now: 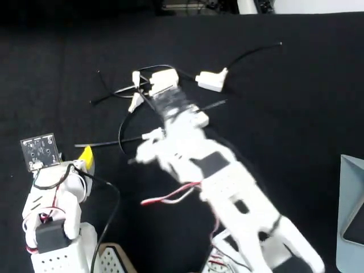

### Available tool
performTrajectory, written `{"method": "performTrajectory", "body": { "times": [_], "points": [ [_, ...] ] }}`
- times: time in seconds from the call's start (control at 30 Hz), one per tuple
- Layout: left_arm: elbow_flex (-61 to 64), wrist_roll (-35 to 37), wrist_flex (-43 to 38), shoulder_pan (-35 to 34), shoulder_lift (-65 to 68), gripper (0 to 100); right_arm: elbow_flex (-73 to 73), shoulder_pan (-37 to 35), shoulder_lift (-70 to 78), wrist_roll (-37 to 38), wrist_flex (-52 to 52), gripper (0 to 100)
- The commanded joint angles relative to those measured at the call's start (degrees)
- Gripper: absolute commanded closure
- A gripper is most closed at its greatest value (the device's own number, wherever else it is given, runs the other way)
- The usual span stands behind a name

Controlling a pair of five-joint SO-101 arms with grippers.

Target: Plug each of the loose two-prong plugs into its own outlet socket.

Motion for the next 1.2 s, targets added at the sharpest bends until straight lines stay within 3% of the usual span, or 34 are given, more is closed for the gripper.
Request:
{"method": "performTrajectory", "body": {
  "times": [0.0, 0.2, 0.43, 0.8, 1.0, 1.17],
  "points": [
    [-0.22, 0.18, 0.18, -0.84, -0.35, 76, -5.05, 7.56, -5.32, -0.26, 0.18, 98.6],
    [0.48, 0.18, 0.0, -0.84, -0.35, 76, -8.92, 20.22, -1.36, -5.71, -6.33, 98.5],
    [0.66, 0.18, 0.0, -0.84, -0.35, 76, -13.05, 29.01, 10.95, -10.73, -14.33, 98.5],
    [0.66, 0.18, 0.09, -0.84, -0.35, 76, -25.98, 40.35, 30.9, -15.21, -14.24, 98.2],
    [0.66, 0.18, 0.18, -0.84, -0.35, 76, -30.99, 40.88, 30.73, -19.08, -2.37, 82.5],
    [0.66, 0.18, 0.18, -0.84, -0.35, 76, -33.36, 37.98, 26.07, -18.9, 6.51, 81.4]
  ]
}}
